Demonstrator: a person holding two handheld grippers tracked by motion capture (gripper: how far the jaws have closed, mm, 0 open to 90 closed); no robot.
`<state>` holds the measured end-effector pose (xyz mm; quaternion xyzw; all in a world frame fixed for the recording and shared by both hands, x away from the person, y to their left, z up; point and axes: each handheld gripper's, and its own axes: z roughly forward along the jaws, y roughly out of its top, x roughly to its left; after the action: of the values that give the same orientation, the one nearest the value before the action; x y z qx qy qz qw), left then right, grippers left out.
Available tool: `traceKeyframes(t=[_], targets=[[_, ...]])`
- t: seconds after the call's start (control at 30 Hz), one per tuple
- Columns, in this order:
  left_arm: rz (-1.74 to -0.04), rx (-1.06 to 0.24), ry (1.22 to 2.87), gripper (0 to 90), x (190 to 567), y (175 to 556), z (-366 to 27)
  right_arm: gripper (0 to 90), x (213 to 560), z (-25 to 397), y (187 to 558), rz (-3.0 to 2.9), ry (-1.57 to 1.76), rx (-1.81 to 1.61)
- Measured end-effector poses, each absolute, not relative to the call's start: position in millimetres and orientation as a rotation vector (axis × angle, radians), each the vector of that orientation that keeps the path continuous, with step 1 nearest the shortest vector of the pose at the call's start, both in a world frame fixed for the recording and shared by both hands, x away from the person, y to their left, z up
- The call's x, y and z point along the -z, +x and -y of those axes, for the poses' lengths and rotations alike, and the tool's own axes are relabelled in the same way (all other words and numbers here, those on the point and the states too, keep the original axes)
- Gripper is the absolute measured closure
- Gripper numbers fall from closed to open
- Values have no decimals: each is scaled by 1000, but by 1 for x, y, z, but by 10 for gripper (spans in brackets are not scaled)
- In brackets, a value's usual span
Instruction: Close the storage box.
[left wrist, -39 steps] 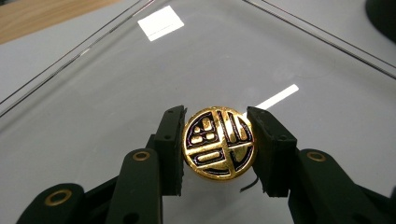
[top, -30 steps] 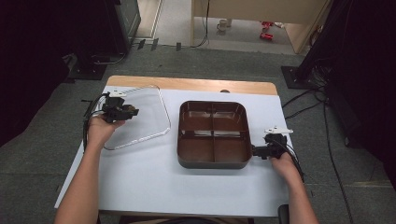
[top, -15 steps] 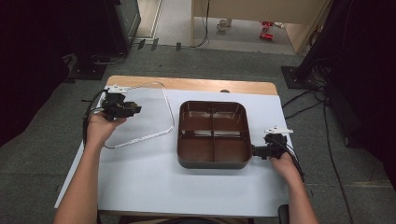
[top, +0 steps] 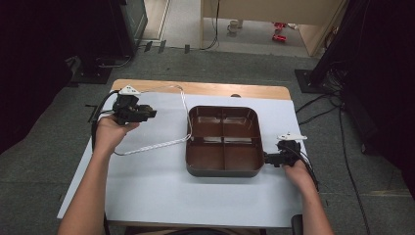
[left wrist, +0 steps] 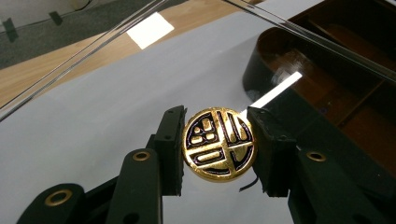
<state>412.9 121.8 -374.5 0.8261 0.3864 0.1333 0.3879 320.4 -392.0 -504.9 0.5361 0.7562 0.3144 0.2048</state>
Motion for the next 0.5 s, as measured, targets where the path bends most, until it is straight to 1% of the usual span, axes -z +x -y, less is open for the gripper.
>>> traceKeyframes(t=[0.27, 0.5], targets=[[-897, -326, 2125, 599, 360, 400, -93, 0, 505, 392, 320, -2108, 1496, -877], [-839, -289, 2169, 598, 363, 396, -59, 0, 505, 392, 320, -2107, 1495, -877]])
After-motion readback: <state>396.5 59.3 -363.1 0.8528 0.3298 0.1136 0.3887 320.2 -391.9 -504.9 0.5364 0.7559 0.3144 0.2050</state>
